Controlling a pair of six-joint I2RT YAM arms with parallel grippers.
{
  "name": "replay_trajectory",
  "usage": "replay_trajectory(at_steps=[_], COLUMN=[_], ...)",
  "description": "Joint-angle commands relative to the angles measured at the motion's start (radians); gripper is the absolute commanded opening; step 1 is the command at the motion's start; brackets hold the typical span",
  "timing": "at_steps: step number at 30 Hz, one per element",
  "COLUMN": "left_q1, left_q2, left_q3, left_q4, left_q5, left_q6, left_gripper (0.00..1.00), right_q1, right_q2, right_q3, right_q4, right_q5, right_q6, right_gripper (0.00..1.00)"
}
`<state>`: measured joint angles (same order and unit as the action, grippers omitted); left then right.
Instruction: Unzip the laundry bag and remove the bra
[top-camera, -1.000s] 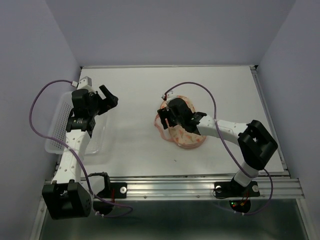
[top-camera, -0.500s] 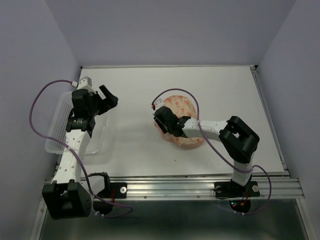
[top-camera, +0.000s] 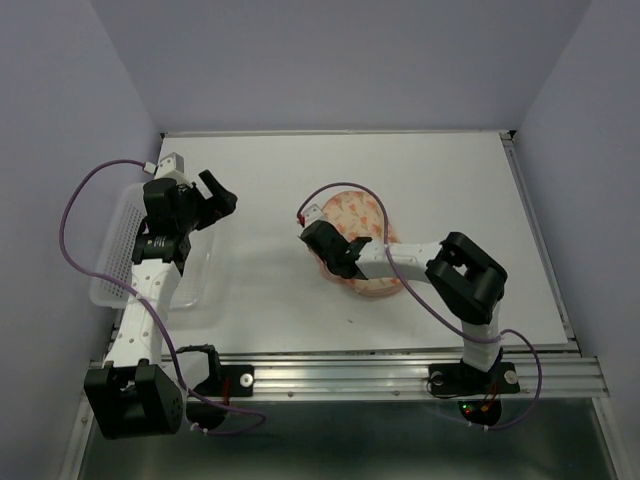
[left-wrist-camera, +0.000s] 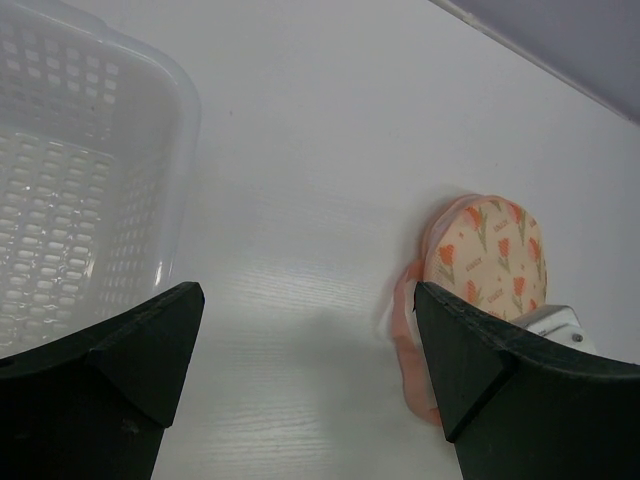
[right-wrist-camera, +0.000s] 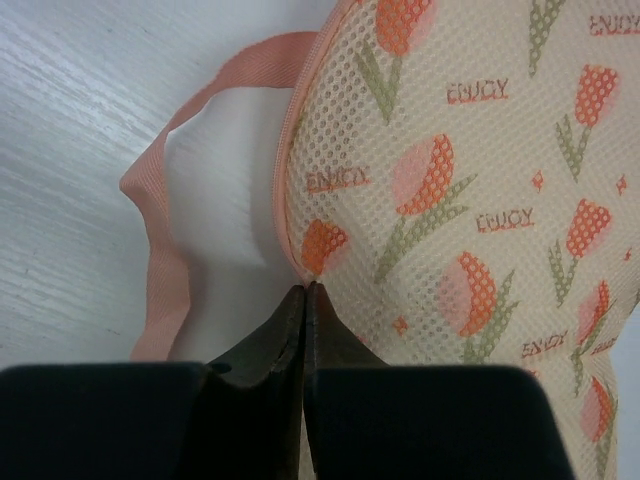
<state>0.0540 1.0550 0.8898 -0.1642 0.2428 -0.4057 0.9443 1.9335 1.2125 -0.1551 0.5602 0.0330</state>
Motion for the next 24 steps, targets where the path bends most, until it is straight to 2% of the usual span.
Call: replay_trajectory(at_steps=[1, 7, 12, 18, 21, 24], left_q1=[0.006, 0.006, 0.007, 0.007, 0.007, 0.007], left_q2=[-0.029, -0.027, -0.027, -0.027, -0.026, -0.023], left_q3=[-0.017, -0.017, -0.017, -0.017, -0.017, -0.017], left_q4=[0.035, 0.037, 0.035, 0.035, 0.034, 0.035], left_q5=[0.012, 0.013, 0.012, 0.013, 0.013, 0.018], left_q6=[0.013, 0.011, 0.015, 0.016, 0.016, 0.018], left_gripper=[0.99, 0.99, 0.99, 0.99, 0.99, 0.99], right_q1=[0.010, 0.010, -0.001, -0.099, -0.189, -0.309], right_q2=[-0.031, -0.126, -0.174, -0.255, -0.289, -0.333], right_q3=[0.058, 0.088, 0.114, 0.082, 0.065, 0.032], right_q4=[0.000, -0.003, -0.004, -0.004, -0.008, -0.012], right_q5=[0.037, 0.024, 0.161, 0.145, 0.123, 0.028], right_q6=[-0.007, 0.007, -0.062, -0.053, -0.042, 0.014], right_gripper=[0.01, 0.01, 0.01, 0.01, 0.01, 0.01])
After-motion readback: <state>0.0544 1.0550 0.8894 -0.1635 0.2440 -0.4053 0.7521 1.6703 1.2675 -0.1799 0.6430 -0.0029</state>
